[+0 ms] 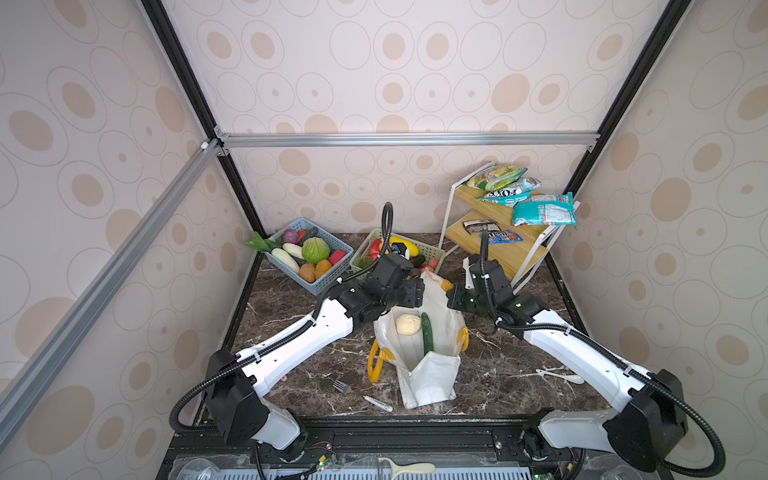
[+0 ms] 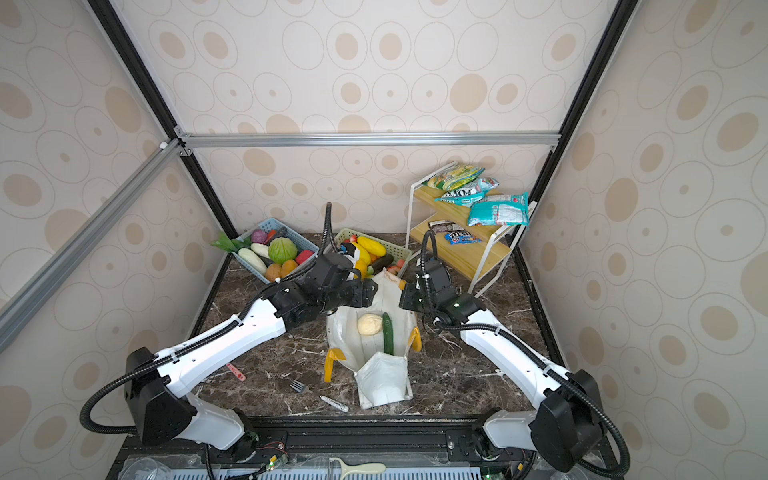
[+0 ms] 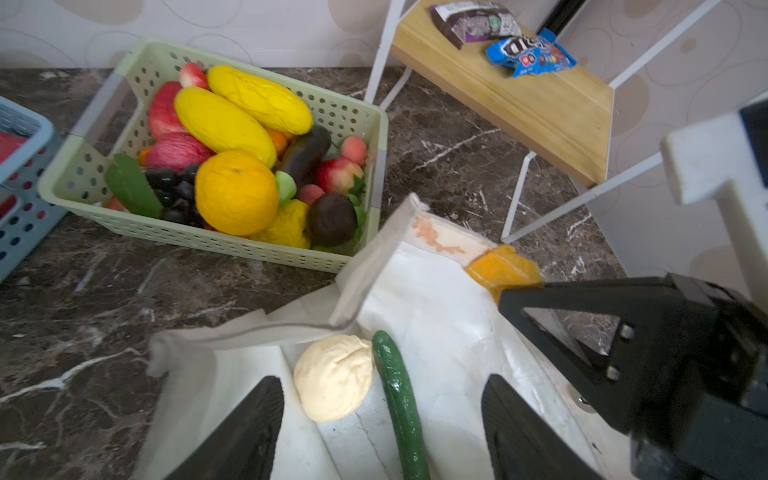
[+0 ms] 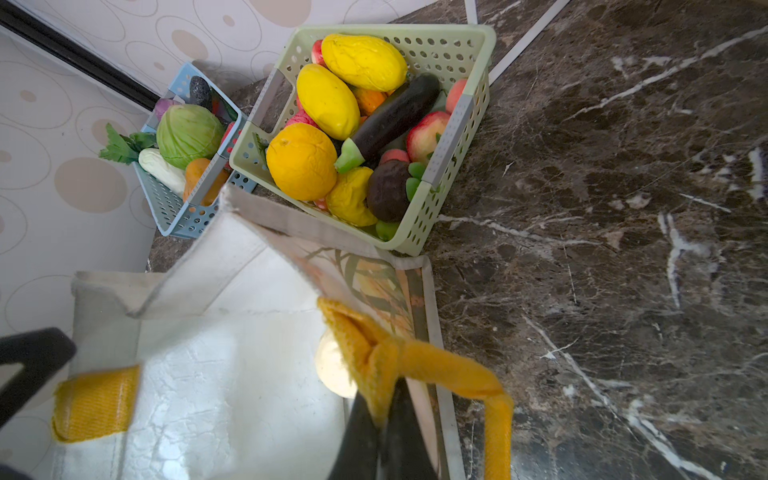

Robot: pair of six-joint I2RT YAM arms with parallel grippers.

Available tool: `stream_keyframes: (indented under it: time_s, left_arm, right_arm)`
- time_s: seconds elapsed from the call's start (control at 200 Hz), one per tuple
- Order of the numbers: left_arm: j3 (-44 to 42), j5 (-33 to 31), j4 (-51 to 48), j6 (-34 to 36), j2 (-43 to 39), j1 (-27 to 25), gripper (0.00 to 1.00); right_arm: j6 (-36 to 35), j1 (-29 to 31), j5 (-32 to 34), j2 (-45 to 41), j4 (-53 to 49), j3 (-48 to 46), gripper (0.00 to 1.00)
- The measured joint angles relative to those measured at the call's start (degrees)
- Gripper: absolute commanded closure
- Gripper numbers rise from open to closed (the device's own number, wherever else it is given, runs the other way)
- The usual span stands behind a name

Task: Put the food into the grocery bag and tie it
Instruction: 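Withdraw the left gripper upward and back toward the baskets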

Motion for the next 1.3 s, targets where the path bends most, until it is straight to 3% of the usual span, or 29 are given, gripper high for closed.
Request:
stream_keyframes:
  time_s: [0.605, 1.295]
  left_arm:
    - [-4.39, -1.62, -2.14, 3.56, -7.54, 16.61, 0.24]
    - [-9.27, -4.26, -0.04, 5.03, -4.09, 30.67, 0.24]
  right_arm:
    - [-0.59, 0.0, 0.09, -0.04, 0.15, -0.24, 1.0]
    - [-1.53, 0.0, -0.9, -0.11, 0.39, -0.26, 1.0]
